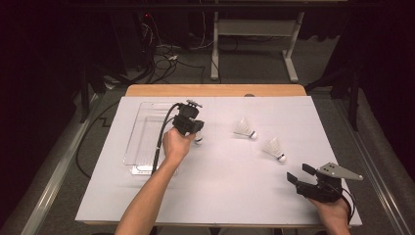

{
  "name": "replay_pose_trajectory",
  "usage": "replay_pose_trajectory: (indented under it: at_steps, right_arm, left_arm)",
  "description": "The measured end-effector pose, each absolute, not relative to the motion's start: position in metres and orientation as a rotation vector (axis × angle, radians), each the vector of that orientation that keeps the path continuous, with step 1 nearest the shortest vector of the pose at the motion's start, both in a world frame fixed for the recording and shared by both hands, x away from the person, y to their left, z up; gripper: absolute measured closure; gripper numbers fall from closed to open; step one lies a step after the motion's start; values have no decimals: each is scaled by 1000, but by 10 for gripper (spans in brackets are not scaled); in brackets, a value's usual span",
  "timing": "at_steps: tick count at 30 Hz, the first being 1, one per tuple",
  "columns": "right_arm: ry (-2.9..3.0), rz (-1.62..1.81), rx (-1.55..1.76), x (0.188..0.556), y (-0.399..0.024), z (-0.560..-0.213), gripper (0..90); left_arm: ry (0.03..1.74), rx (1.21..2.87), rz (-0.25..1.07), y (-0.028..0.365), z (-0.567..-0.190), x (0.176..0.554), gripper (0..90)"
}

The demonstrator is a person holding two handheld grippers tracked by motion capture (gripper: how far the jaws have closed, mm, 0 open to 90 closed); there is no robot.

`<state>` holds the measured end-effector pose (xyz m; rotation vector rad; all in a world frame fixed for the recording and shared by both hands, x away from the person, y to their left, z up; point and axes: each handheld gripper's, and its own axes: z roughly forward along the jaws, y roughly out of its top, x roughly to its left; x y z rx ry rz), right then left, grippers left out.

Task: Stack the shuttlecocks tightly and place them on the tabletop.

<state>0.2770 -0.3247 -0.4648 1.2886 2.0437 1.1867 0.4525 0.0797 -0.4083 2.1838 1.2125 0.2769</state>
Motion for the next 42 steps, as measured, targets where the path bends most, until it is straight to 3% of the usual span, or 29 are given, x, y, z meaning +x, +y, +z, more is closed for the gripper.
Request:
replay_pose_trajectory:
  at_steps: [18,30,42]
  right_arm:
    - [2041,1185,1291,277,-325,-465,295]
    - [2041,1188,1289,277,-325,-465,295]
    - [2036,1188,1292,276,-326,-464,295]
  left_arm:
    - [1166,2199,212,73,-402,445,776]
    - [1120,2226,163,62,-401,439,875]
    - [1106,2236,154,52,-405,437,881]
